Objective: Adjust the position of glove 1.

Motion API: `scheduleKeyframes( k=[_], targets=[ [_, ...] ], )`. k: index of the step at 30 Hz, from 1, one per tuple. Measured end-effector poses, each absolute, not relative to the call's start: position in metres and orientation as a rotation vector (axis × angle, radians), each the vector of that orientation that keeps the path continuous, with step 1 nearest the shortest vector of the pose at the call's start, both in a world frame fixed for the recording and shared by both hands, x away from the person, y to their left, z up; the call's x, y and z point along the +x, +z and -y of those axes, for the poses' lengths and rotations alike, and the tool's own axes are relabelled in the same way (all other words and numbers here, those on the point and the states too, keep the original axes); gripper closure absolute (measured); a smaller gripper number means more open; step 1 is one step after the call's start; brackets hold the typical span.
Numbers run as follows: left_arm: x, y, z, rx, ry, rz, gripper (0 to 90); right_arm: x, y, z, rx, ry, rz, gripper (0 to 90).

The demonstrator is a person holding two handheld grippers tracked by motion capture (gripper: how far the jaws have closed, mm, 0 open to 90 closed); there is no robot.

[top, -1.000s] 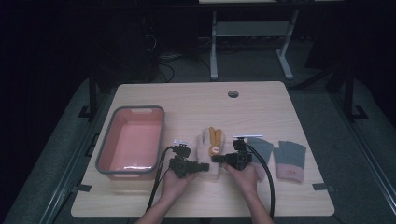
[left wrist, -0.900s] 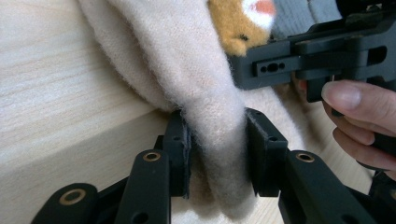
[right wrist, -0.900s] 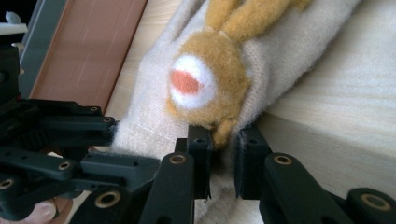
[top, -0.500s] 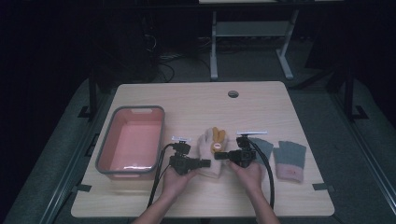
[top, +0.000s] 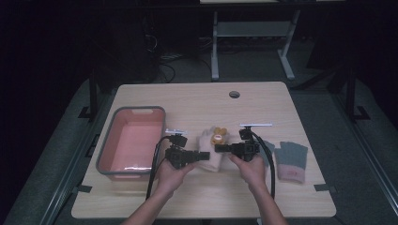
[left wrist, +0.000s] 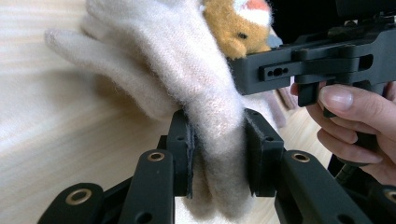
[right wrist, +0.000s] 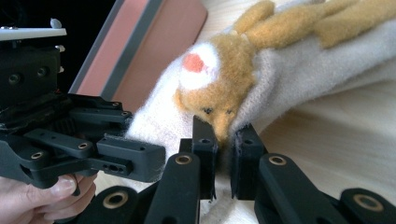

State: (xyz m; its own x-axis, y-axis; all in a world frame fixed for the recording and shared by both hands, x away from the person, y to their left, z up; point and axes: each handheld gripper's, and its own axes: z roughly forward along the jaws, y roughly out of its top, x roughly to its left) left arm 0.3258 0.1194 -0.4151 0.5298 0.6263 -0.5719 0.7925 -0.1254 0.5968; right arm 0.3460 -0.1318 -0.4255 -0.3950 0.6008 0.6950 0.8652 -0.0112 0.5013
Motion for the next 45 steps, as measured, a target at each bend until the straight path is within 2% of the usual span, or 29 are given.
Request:
scheduleKeyframes(
  k=[32,45],
  targets=[
    [0.348,-0.364,-0.158,1.763,-0.2,-1.146,67.3,0.374,-0.363,0.1,-1.441,-1.44,2.048,82.8],
    [0.353,-0.352,-0.172,1.742,-0.177,-1.152,67.3,0.385,-0.35,0.086,-1.397,-1.447,2.071,82.8]
  ],
)
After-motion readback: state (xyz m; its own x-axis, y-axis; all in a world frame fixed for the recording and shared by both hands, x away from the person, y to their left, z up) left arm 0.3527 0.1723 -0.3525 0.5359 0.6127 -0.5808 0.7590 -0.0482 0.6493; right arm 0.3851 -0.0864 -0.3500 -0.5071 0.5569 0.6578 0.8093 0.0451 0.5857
